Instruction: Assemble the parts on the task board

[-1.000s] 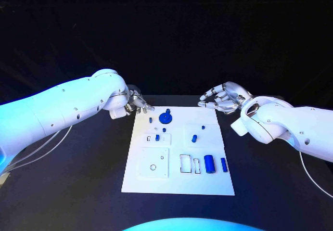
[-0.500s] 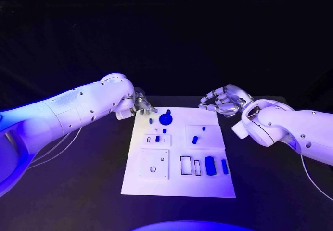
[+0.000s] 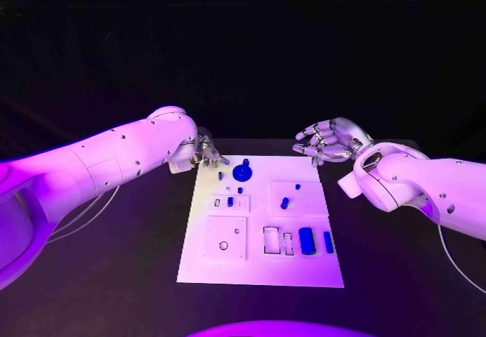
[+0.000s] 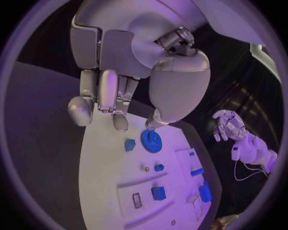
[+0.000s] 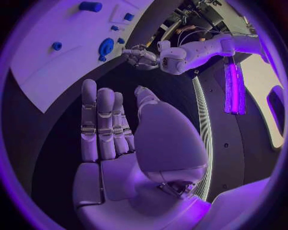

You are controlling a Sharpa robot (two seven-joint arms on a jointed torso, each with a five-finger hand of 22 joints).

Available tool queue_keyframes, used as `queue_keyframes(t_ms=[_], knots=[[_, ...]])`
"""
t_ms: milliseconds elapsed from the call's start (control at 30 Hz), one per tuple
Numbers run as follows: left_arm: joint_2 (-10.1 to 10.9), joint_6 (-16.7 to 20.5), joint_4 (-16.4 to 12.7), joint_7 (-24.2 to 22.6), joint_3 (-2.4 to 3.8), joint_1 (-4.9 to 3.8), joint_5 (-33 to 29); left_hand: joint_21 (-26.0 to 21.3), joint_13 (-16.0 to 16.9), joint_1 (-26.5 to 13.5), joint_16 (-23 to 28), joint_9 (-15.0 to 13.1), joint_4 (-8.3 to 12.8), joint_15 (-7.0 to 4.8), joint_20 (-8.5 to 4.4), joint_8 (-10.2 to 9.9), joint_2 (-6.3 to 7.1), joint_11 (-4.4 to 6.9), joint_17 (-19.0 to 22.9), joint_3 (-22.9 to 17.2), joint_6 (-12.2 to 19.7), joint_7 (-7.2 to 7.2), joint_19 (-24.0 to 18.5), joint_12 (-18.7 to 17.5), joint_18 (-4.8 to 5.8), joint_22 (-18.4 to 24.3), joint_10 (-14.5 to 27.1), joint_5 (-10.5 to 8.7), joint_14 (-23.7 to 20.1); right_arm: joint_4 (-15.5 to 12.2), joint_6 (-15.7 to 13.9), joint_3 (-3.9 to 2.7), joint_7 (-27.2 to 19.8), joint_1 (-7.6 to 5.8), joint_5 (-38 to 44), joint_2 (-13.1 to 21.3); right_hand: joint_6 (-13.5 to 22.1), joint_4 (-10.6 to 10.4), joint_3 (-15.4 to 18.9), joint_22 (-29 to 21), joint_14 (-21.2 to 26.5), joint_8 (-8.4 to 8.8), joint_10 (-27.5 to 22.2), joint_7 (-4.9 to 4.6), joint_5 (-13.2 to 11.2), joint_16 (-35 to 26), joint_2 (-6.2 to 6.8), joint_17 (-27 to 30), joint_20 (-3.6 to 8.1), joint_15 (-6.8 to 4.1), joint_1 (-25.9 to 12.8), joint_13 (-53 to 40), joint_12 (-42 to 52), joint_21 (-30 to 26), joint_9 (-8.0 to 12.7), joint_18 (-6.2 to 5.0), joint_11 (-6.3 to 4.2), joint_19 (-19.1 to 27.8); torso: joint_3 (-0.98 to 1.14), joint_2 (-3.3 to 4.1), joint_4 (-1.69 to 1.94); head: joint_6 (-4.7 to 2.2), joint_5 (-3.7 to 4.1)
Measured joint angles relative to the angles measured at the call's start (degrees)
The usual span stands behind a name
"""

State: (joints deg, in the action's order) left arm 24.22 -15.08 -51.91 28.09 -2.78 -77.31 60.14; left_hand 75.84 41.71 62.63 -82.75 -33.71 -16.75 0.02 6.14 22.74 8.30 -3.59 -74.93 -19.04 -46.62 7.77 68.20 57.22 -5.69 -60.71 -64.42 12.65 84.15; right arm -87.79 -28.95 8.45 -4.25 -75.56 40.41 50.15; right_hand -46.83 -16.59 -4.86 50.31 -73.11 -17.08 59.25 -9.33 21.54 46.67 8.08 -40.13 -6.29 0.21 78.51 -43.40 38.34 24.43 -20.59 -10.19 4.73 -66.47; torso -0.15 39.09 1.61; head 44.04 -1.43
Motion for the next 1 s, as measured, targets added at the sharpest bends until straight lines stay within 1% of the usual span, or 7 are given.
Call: queue_keyframes(t_ms=[100,233,400,500,733,800,1000], knots=[[-0.15,-0.69,0.31,0.02,-0.14,0.19,0.13,0.02,0.07,0.39,-0.03,-0.24,0.17,-0.21,0.00,0.90,-0.39,0.21,0.00,0.17,-0.89,-0.26,0.00,0.15,0.00,-0.06,-0.21,0.00,-0.21,0.09,-1.16,0.00,-0.84,0.00,-0.79,-0.08,2.13,0.05,-1.70,-4.20,2.66,-0.25,-2.26,-1.00,0.33,-7.03,0.55,2.17,-0.95,1.12,0.55,5.20,-4.54,-4.78,0.10,0.00,0.81,1.55,0.00,0.00,0.03,0.04,-0.03],[-0.29,-1.69,0.59,0.06,-0.30,0.47,0.13,0.21,0.27,1.08,-0.23,-0.55,0.16,-0.21,-0.21,1.48,-0.53,0.41,0.00,0.16,-1.19,-0.56,0.20,0.27,0.00,-0.26,-0.41,0.00,-0.21,0.23,-2.57,0.00,-1.98,0.00,-2.10,-0.15,3.10,0.02,-4.15,-10.36,5.30,-2.03,-3.59,-1.97,0.33,-16.03,0.60,4.74,-2.46,2.65,0.60,13.32,-10.10,-10.92,0.31,0.00,1.93,3.08,0.03,-0.01,0.03,0.13,-0.04],[-0.36,-2.51,0.55,0.12,-0.43,0.58,-0.02,0.21,0.26,1.08,-0.23,-0.55,0.16,-0.21,-0.21,1.48,-0.53,0.41,0.01,0.16,-1.24,-0.61,0.21,0.27,0.01,-0.25,-0.41,0.00,-0.21,0.33,-3.53,0.00,-3.09,0.00,-3.48,-0.22,4.00,0.16,-6.35,-17.11,8.38,-3.34,-4.68,-1.74,0.33,-25.20,1.15,8.93,-4.30,4.52,0.53,22.07,-15.53,-16.74,0.98,0.00,3.47,5.13,0.06,-0.04,0.03,0.18,0.07],[-0.37,-2.91,0.55,0.19,-0.49,0.60,-0.10,0.21,0.19,1.08,-0.23,-0.55,0.16,-0.21,-0.21,1.48,-0.53,0.41,0.01,0.15,-1.24,-0.61,0.20,0.26,0.00,-0.25,-0.41,0.00,-0.22,0.44,-3.88,0.00,-3.78,0.00,-4.34,-0.28,4.26,0.17,-7.09,-20.20,9.47,-3.88,-4.28,-1.88,0.33,-28.75,1.67,10.90,-4.99,5.19,0.59,25.88,-17.30,-18.94,1.43,0.00,3.89,5.82,0.06,-0.08,0.02,0.23,0.08],[-0.37,-3.52,0.56,0.26,-0.57,0.63,-0.36,0.21,0.16,1.63,-0.45,-0.78,0.16,-0.42,-0.21,2.11,-1.08,0.41,0.01,0.15,-1.64,-0.62,0.20,0.26,0.00,-0.38,-0.41,0.00,0.00,0.57,-4.29,0.00,-4.92,0.00,-5.89,-0.34,4.63,0.33,-7.73,-22.81,9.47,-4.21,-4.07,-1.88,0.33,-30.98,1.67,12.39,-4.99,5.20,0.59,29.02,-17.81,-20.13,1.90,0.00,4.11,5.82,0.07,-0.09,0.00,0.23,0.01],[-0.38,-3.67,0.54,0.27,-0.59,0.64,-0.55,0.21,0.16,2.23,-0.45,-0.99,0.16,-0.63,-0.41,2.43,-1.64,0.64,0.01,0.15,-1.94,-0.92,0.41,0.50,0.00,-0.49,-0.64,0.00,-0.21,0.60,-4.36,0.00,-5.18,0.00,-6.27,-0.38,4.63,0.33,-7.73,-23.06,9.68,-4.21,-4.07,-1.88,0.33,-31.20,1.67,12.52,-5.19,5.41,0.59,29.32,-18.03,-20.13,1.95,0.01,4.11,6.02,0.08,-0.10,0.00,0.20,-0.01],[-0.49,-4.00,0.45,0.27,-0.62,0.66,-1.16,0.46,0.33,4.57,-0.74,-1.54,0.35,-0.98,-0.61,3.26,-2.14,0.92,0.01,-0.04,-2.36,-1.34,0.61,0.76,0.00,-0.88,-0.92,0.00,-0.13,0.67,-4.44,0.00,-5.63,0.00,-7.04,-0.48,4.63,0.33,-7.73,-23.31,9.68,-4.21,-3.90,-1.88,0.33,-31.20,1.66,12.59,-5.19,5.41,0.59,29.61,-18.03,-20.12,1.97,0.00,4.27,6.02,0.08,-0.09,0.00,0.14,-0.06]])
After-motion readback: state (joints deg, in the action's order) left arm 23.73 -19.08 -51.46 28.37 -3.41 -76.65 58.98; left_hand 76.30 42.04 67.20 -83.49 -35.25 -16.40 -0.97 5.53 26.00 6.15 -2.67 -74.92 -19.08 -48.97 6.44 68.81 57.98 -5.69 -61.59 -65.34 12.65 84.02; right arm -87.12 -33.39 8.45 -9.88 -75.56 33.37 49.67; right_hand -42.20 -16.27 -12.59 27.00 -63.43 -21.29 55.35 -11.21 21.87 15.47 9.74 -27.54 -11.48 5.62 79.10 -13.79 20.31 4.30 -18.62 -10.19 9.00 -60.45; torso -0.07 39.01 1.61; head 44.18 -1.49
